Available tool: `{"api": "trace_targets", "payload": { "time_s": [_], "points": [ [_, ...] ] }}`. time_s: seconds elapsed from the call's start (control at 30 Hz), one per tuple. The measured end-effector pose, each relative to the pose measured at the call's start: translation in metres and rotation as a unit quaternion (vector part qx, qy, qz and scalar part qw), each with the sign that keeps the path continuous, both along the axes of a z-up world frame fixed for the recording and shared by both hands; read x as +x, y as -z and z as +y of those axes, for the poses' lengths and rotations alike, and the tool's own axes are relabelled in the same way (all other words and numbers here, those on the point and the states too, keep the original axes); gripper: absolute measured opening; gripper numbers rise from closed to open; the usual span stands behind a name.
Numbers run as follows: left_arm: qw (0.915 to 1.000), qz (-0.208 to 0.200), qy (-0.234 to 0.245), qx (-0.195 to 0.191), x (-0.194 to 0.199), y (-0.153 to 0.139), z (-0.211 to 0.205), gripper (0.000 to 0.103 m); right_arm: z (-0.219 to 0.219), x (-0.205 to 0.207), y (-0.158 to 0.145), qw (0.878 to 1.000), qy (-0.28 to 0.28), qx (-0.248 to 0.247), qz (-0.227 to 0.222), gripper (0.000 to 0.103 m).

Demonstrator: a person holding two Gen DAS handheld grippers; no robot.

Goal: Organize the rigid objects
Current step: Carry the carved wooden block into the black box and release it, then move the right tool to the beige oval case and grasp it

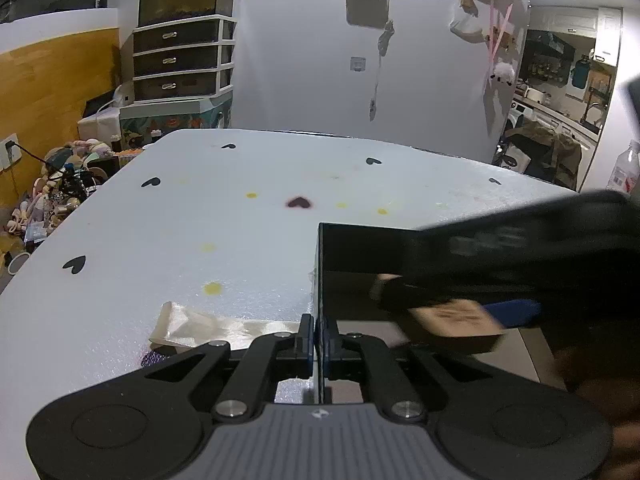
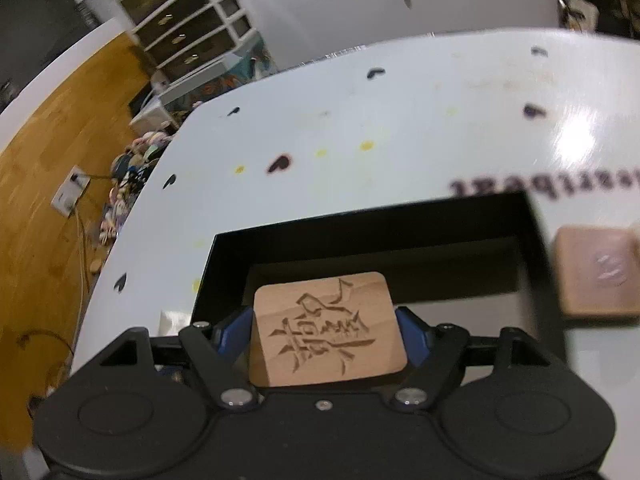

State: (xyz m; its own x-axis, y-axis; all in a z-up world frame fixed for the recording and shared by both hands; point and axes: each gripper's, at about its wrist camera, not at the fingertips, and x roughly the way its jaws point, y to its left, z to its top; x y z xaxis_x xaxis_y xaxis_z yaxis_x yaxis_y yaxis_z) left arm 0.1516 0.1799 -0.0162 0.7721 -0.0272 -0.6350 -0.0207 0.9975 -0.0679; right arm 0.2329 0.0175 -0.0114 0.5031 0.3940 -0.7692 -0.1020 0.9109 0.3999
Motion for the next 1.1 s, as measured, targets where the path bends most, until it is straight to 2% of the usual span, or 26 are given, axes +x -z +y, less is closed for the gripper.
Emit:
{"api": "trace_targets", "payload": {
  "time_s": [0.07,0.1,0.13,0.2,0.47,0.7,1.1],
  "points": [
    [1.0,-0.002,0.003,-0.001,0.0,0.0,0.0,0.005,0.006,0.005,0.007,1.0,0.007,0.014,0.013,0.079],
    [1.0,-0.002,0.004,-0.002,0.0,0.0,0.001,0.005,0.008,0.006,0.01,0.999,0.007,0.025,0.019,0.082],
    [1.0,-0.002,0.004,-0.003,0.0,0.0,0.001,0.005,0.009,0.006,0.012,0.999,0.002,0.039,0.022,0.089],
    [1.0,-0.004,0.006,-0.006,0.0,0.001,0.002,0.005,0.009,0.005,0.011,0.998,-0.004,0.052,0.022,0.091],
    [1.0,-0.004,0.005,-0.004,-0.002,0.001,0.002,0.005,-0.012,-0.009,-0.01,0.999,-0.012,0.035,0.001,0.091],
    [1.0,-0.001,0.004,-0.004,-0.002,0.0,0.002,0.005,-0.035,-0.029,-0.029,0.999,-0.043,0.014,-0.03,0.091],
    [1.0,0.004,0.001,-0.001,-0.001,-0.001,0.001,0.005,-0.062,-0.076,-0.047,0.991,-0.092,-0.026,-0.098,0.092]
  ]
}}
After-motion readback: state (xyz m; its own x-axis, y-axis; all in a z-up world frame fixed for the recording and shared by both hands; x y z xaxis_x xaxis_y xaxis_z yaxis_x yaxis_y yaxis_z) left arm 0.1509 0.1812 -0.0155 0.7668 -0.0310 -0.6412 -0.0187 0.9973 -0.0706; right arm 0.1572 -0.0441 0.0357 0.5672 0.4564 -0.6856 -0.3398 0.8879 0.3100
